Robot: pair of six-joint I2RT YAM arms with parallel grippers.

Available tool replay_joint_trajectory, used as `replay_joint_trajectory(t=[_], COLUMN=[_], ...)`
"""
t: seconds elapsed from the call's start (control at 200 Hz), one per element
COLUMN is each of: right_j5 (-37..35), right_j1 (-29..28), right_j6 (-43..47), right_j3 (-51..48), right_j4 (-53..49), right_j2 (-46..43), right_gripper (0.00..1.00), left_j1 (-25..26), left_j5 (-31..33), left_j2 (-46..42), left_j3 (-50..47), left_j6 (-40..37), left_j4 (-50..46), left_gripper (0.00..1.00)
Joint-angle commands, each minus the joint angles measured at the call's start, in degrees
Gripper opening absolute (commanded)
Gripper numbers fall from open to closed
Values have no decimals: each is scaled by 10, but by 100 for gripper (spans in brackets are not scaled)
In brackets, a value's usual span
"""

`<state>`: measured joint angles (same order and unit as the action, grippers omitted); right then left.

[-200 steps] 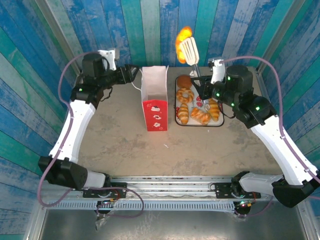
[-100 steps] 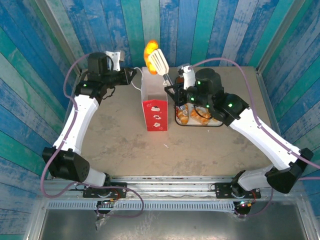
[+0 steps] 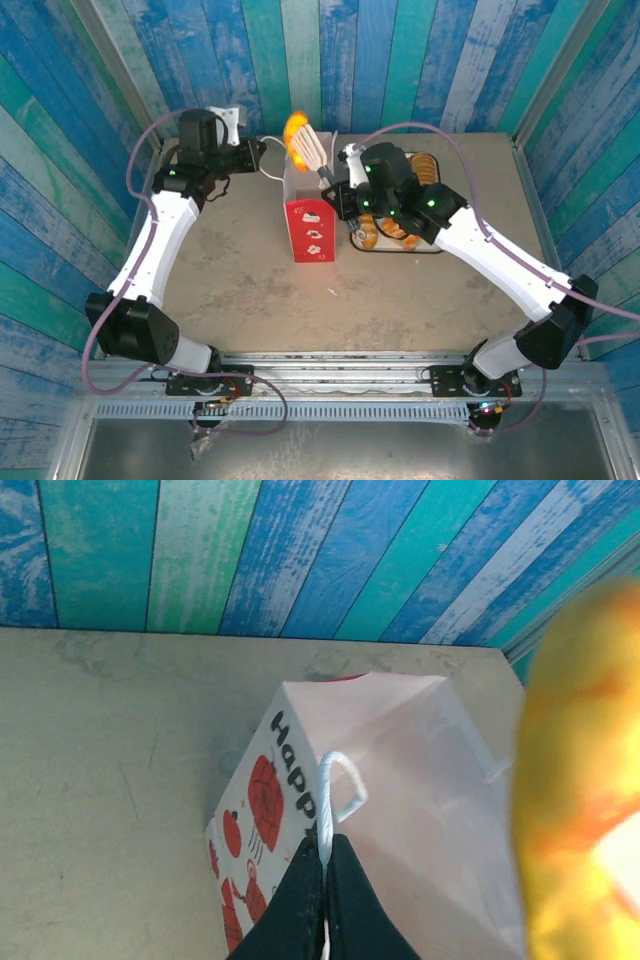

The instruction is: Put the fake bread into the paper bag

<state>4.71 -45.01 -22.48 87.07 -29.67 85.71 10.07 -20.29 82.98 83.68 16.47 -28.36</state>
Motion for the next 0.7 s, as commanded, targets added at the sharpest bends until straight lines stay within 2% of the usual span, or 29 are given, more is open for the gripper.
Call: replay_joint_trajectory(t=[0.0, 0.691], right_j5=[-14, -45], right_j1=[-6, -5], right_j6=[9, 56], right_j3=[19, 53], right_j4=[-17, -136], right_j2=[-5, 2], right_gripper=[4, 6], left_j1=[-2, -2], left_j5=[26, 70], left_j2=[-30, -48], left_j3=[-9, -10], left_j6=[-8, -15], left_j4=[5, -2], left_gripper=[0, 0])
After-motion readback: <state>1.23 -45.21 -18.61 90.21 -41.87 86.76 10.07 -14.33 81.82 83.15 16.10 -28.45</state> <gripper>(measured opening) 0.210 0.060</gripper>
